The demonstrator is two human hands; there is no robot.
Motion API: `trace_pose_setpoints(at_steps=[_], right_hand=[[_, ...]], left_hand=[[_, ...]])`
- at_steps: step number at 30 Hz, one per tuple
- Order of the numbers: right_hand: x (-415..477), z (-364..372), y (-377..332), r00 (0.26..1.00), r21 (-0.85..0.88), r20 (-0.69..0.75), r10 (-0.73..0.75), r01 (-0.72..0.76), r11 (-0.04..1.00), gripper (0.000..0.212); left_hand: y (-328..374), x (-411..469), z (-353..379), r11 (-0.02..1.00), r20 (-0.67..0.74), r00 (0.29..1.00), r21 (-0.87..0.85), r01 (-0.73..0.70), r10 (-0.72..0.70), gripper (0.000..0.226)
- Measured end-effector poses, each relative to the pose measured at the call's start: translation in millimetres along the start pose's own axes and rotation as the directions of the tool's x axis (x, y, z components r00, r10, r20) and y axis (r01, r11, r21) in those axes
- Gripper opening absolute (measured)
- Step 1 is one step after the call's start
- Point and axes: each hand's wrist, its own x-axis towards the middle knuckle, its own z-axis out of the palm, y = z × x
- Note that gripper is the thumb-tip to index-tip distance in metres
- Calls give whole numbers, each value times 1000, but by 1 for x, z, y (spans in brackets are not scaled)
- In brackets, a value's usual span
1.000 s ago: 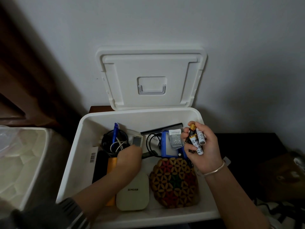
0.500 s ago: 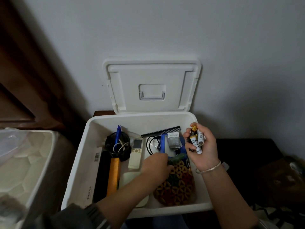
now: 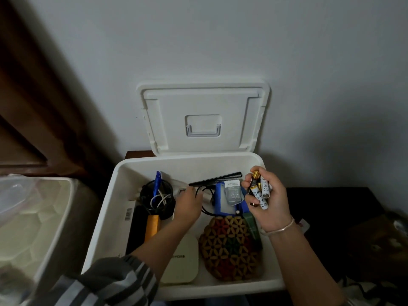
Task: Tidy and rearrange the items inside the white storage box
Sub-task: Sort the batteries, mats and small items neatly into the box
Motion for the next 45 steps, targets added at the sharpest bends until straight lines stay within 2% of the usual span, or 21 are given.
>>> trace_pose_setpoints(at_steps=[2, 5, 9, 11, 13, 15, 18, 21, 23, 26, 29, 35, 38, 42, 45], right_hand=[[0, 0, 0, 1000, 11, -20, 6, -6, 1000, 13], [0, -1, 0, 999, 13, -30, 14, -13, 1000, 13], [0, -1, 1, 999, -8, -16, 29, -29, 1000, 13], [1, -2, 1, 999, -6, -13, 33, -33, 999, 13], [1, -1, 0, 999, 4, -12, 41, -41, 999, 13], [1, -1, -1, 999, 11, -13, 45, -45, 999, 13], [0, 0, 0, 999, 9, -17, 48, -48, 999, 14], [0, 0, 0, 999, 6, -18, 47, -47, 999, 14], [1, 0, -1, 999, 2, -18, 44, -44, 999, 14], [1, 0, -1, 999, 4, -14, 40, -40, 999, 14], [1, 0, 1, 999, 1, -17, 44, -44, 999, 15], [4, -5, 4, 999, -4, -4, 53, -53, 999, 14], [5, -7, 5, 997, -22, 15, 70, -70, 997, 14], [5, -6, 7, 993, -15, 16, 116, -116, 993, 13], [2, -1, 9, 983, 11, -6, 183, -183, 983, 14]], left_hand=[[-1, 7, 8, 993, 81, 995, -98, 67, -59, 35], [-4, 17, 16, 995, 87, 994, -72, 71, -64, 35], [-5, 30, 9, 968, 163, 985, 233, -97, 60, 31], [-8, 35, 4, 884, 215, 966, 410, -224, 145, 32], [-13, 37, 3, 820, 287, 938, 478, -316, 195, 40], [-15, 36, 0, 845, 362, 908, 401, -354, 209, 47], [-16, 36, -8, 880, 383, 883, 275, -388, 270, 49], [-21, 36, -11, 804, 407, 842, 329, -496, 353, 64], [-24, 36, -8, 792, 404, 837, 334, -511, 369, 70], [-26, 37, 1, 760, 325, 849, 388, -522, 417, 66], [-23, 39, 7, 744, 248, 871, 453, -491, 424, 52], [-19, 34, 8, 730, 230, 909, 542, -416, 347, 41], [-10, 24, -1, 712, 226, 939, 613, -343, 258, 37], [-2, -1, -19, 655, 196, 975, 724, -217, 107, 44], [1, -30, -40, 659, 179, 980, 728, -190, 84, 44]])
